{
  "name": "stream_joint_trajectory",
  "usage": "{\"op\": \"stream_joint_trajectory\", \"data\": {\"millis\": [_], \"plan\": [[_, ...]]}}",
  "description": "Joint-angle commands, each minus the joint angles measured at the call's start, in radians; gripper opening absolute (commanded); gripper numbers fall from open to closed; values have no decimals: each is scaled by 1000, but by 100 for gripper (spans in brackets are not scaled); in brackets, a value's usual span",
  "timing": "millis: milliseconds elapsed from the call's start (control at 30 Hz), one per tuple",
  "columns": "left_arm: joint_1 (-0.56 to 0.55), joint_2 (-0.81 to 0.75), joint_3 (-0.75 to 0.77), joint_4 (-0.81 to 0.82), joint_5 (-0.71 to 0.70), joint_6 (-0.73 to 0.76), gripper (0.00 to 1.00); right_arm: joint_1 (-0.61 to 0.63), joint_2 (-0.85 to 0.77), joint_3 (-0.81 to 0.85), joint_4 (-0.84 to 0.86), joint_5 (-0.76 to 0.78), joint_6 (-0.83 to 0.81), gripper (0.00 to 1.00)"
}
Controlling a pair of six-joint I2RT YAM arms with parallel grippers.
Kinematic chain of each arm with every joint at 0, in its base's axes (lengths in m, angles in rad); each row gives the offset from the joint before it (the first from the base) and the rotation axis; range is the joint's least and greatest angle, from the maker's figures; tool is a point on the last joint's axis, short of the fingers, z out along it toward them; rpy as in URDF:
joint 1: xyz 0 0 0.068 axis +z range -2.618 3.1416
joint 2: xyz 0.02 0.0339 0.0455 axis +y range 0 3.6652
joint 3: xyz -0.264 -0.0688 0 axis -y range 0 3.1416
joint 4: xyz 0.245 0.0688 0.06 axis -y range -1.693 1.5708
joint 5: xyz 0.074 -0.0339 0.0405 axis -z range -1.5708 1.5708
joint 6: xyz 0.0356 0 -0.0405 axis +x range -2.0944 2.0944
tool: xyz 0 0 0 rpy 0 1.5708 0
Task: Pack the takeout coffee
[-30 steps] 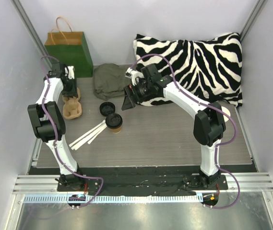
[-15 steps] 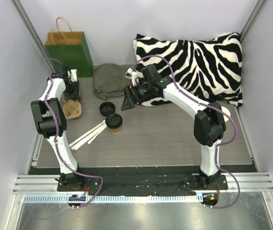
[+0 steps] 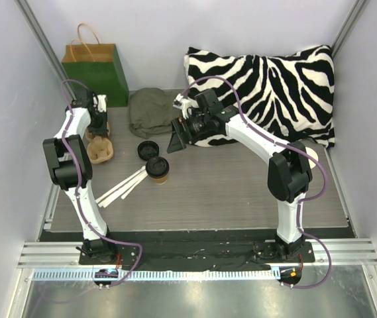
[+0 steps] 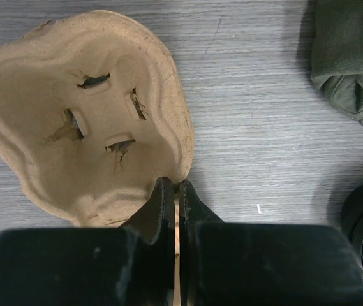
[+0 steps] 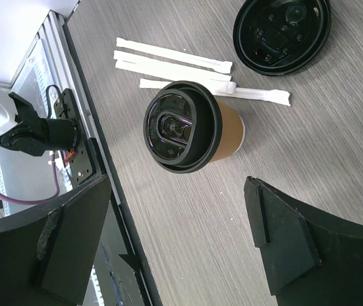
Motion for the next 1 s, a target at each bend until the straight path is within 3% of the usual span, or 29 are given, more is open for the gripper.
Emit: {"op": "stream_joint_trajectory", "data": {"millis": [0,600,833,967], "plan": [[-3,-53,32,4,-15,18,0,2,-45,7,39,-29,16,95],[0,-214,1,-102,-23,107,0,12,-14,38,160,-66,131,94],[6,-329,-97,-134,47,62,0,66,15,15,442,17,357,91],[34,-397,-143,-154,110,-4,0,103,146,113,576,25,592,83]]}}
